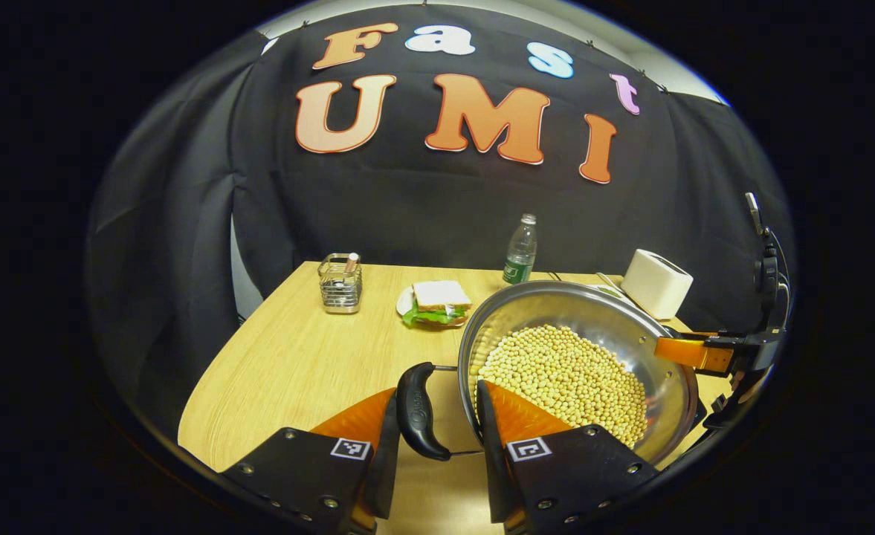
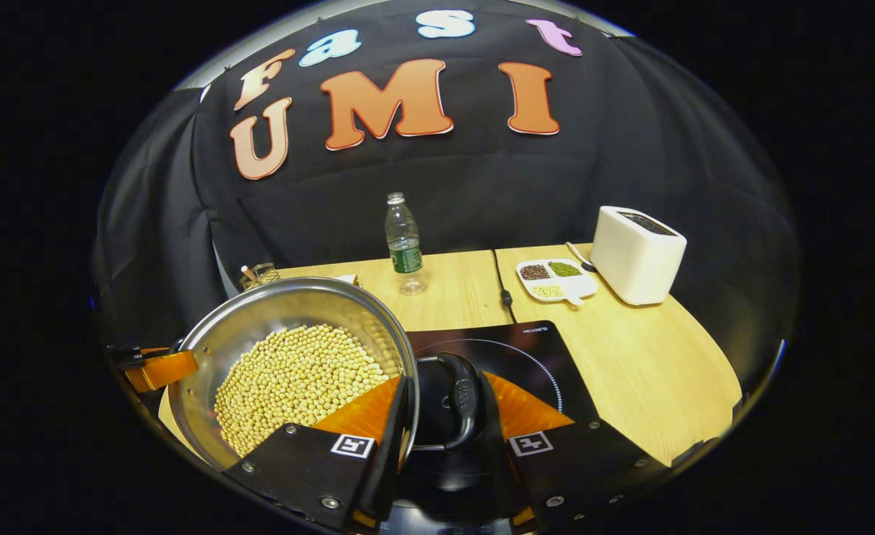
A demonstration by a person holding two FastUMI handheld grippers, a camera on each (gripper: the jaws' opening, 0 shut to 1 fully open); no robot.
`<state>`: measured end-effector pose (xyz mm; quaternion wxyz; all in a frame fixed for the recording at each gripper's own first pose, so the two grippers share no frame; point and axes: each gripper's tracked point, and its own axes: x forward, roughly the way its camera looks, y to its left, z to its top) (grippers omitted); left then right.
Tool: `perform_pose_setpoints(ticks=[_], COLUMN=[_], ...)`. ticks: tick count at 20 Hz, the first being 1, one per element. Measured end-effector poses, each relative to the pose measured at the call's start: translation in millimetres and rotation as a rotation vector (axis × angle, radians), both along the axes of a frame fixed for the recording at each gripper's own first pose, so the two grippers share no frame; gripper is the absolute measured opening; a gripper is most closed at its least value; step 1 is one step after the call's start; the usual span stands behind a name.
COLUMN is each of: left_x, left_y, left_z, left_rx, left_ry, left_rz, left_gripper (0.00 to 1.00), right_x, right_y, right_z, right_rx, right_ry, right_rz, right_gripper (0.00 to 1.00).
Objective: First push the handle of the pot to place it horizontally, then grasp the pot with both hands and set it on the induction cooktop.
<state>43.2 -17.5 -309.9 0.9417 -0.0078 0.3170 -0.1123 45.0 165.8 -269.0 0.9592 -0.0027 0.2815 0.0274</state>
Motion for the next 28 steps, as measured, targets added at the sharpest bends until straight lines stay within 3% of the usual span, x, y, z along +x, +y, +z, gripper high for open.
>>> perform_pose_setpoints(ticks=[19, 28], left_x=[4.7, 7.6], left_y=[-135.9, -160.8], left_z=[-32.4, -45.7], left_rx=[-0.036, -0.025], left_ry=[0.087, 0.120], left_rz=[-0.155, -0.164], left_gripper=[0.51, 0.51], right_x=[-3.3, 1.7], right_y=[-129.9, -153.6], right_z=[-5.8, -15.9], right_rx=[-0.012, 0.001], right_ry=[0.037, 0.074], right_rz=[-0.149, -0.165], right_gripper=[0.52, 0.52])
